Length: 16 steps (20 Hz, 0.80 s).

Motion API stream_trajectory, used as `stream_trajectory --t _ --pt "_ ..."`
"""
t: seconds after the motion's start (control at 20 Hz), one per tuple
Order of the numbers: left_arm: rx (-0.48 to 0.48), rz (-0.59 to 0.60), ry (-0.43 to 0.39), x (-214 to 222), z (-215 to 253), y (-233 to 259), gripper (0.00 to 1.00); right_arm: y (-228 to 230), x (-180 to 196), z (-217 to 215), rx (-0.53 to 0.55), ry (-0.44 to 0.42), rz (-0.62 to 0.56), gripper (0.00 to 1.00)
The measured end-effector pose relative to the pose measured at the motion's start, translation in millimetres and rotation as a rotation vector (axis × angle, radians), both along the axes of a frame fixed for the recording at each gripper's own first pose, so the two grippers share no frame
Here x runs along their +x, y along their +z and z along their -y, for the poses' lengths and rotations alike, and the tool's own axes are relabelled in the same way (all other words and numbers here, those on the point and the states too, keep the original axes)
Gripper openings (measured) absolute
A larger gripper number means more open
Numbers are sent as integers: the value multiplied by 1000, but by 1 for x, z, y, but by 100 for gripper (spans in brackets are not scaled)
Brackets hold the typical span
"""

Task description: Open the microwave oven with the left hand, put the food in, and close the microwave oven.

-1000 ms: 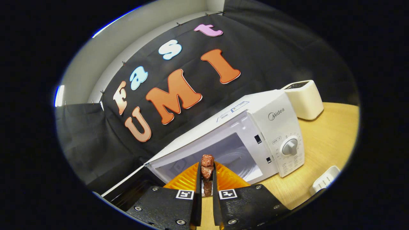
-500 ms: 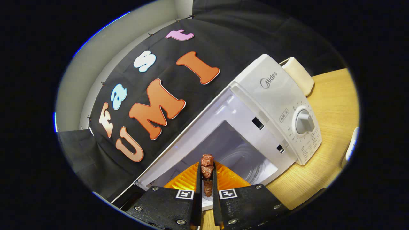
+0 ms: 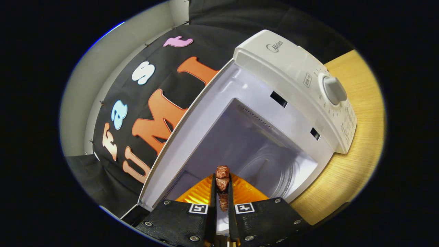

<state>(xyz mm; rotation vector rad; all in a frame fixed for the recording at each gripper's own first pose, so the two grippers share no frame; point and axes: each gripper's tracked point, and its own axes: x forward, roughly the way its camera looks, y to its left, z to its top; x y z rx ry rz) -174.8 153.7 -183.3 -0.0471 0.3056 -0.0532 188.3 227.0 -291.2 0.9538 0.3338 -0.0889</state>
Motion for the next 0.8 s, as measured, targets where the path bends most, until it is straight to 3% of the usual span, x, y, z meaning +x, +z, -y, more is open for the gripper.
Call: stream_trajectory --t 0.2,0.5,0.7,0.8 --pt "-15 -3 -9 1 3 -3 75 -22 10 10 -21 -56 -32 14" --pt "-10 -16 -19 3 9 -7 75 -41 9 9 -104 -62 -94 16" --pt "-4 -22 -17 4 14 -9 74 -47 5 6 -188 -31 -149 27" --pt "9 -23 -12 3 16 -9 74 -55 2 -1 -153 12 -197 41"
